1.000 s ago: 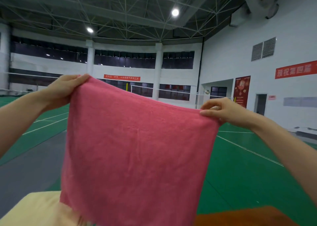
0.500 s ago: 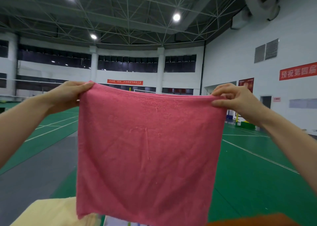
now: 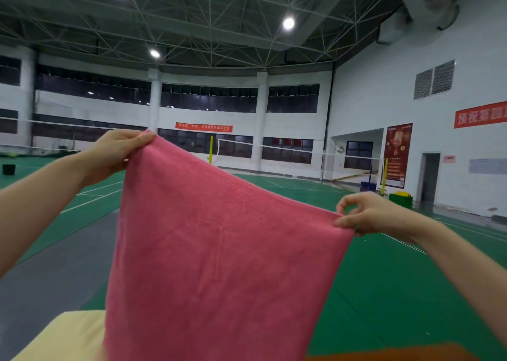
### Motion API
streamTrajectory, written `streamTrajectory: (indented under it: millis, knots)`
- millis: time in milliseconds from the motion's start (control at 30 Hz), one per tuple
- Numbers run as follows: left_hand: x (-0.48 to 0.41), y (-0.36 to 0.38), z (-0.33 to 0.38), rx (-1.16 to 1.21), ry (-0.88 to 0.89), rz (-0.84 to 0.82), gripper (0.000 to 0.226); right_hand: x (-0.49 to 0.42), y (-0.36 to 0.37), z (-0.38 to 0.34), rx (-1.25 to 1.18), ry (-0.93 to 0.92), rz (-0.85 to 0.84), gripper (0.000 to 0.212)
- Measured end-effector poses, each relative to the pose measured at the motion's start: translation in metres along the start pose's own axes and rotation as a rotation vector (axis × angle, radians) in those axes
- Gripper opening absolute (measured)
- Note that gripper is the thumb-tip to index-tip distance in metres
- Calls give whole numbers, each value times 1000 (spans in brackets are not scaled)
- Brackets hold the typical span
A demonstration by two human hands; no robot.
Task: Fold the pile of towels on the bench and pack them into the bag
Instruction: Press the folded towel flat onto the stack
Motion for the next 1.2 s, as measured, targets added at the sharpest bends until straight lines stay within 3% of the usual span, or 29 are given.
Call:
streamTrajectory:
  millis: [100, 167, 233, 333, 400, 533, 633, 733, 800, 900, 1000, 1100, 1200]
  knots:
    - [2, 1, -3, -60, -35, 5, 15, 6, 13, 11, -188, 90, -214, 21]
    - [0, 0, -6, -69, -68, 18, 22, 10, 17, 12, -352, 57, -272, 33]
    - [0, 1, -9, -48, -107, 10, 31, 12, 13, 5, -605, -54, -181, 50]
    - [-1, 6, -12, 10, -168, -53, 32, 8, 2, -1, -981, -122, 73, 44]
    - [0, 6, -11, 59, -200, -76, 31, -1, 4, 5, -1088, -22, 197, 22]
    - [1, 16, -28, 119, -420, 13, 19, -19, 24, 25, -1272, 282, 328, 21]
    - [-4, 42, -41, 275, -467, 167, 8, -32, 38, 25, -1222, 395, 423, 34]
    - [1, 79, -39, 330, -425, 330, 31, -51, 59, 14, -1111, 416, 475, 40]
    - [27, 108, -26, 288, -366, 402, 31, -67, 74, 2, -966, 358, 518, 36]
    - [69, 154, -11, 260, -322, 358, 34, -81, 89, -20, -797, 241, 637, 48]
    - [91, 187, -12, 301, -290, 253, 40, -79, 96, -48, -621, 103, 671, 47]
    - [100, 198, -12, 488, -312, 141, 45, -61, 102, -72, -512, -71, 595, 43]
    - [109, 206, -7, 775, -429, -89, 55, -48, 108, -73, -568, -127, 459, 39]
Point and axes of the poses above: each hand's wrist, its own x-axis away from the middle knuckle, its own y-axis out of the palm, z = x × y, the point moved 6 cm from there along -x, towards the middle knuckle, and after that the axes turned 11 degrees about -y, right-handed, at the moved point
